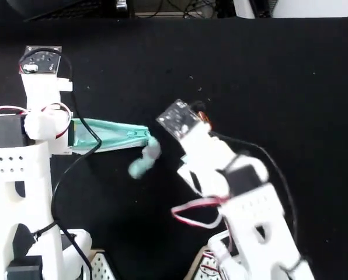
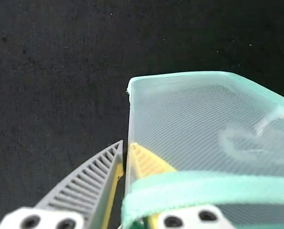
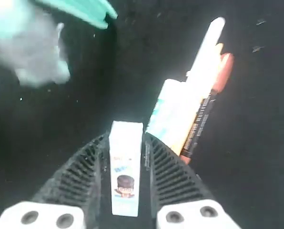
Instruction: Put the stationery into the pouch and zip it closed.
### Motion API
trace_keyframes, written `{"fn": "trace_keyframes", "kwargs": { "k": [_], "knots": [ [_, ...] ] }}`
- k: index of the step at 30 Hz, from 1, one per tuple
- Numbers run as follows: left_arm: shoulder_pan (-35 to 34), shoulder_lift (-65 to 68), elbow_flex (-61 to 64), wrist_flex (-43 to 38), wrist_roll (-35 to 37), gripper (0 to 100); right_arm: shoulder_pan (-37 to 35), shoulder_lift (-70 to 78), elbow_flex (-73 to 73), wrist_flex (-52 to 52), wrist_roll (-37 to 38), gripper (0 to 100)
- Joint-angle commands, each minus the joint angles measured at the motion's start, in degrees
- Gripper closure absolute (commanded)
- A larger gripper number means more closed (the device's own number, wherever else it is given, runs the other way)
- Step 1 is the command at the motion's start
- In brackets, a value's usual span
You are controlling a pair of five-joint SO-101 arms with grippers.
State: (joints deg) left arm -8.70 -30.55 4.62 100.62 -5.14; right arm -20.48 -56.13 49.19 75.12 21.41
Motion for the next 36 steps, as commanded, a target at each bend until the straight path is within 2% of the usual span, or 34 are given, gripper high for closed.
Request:
{"fn": "trace_keyframes", "kwargs": {
  "k": [1,4,8,11,16,19,25,36],
  "knots": [
    [0.04,-0.44,0.13,0.00,-0.53,97,0.62,-9.10,-3.12,2.11,0.53,98.6],
    [0.04,-0.44,0.22,0.00,-0.53,97,0.26,-17.27,-5.41,-2.46,-1.67,98.6],
    [0.04,-0.44,1.19,0.00,-0.53,97,-1.14,-25.27,-4.00,-19.60,-6.51,98.6],
    [0.04,-0.44,1.71,-0.26,-0.53,97,-9.23,-28.00,1.10,-31.82,-9.41,98.3],
    [0.04,-0.44,2.77,-0.35,-0.53,97,-24.53,-28.35,7.87,-47.21,-9.41,98.5],
    [0.04,-0.44,3.47,-0.35,-0.62,97,-28.13,-28.26,8.48,-49.23,-9.32,98.5],
    [0.04,-0.44,3.47,-0.35,-0.62,97,-28.40,-27.74,9.54,-56.35,-9.41,98.5],
    [0.04,-0.44,3.03,-0.35,-0.26,97,-30.07,-18.07,15.08,-66.11,-9.58,98.6]
  ]
}}
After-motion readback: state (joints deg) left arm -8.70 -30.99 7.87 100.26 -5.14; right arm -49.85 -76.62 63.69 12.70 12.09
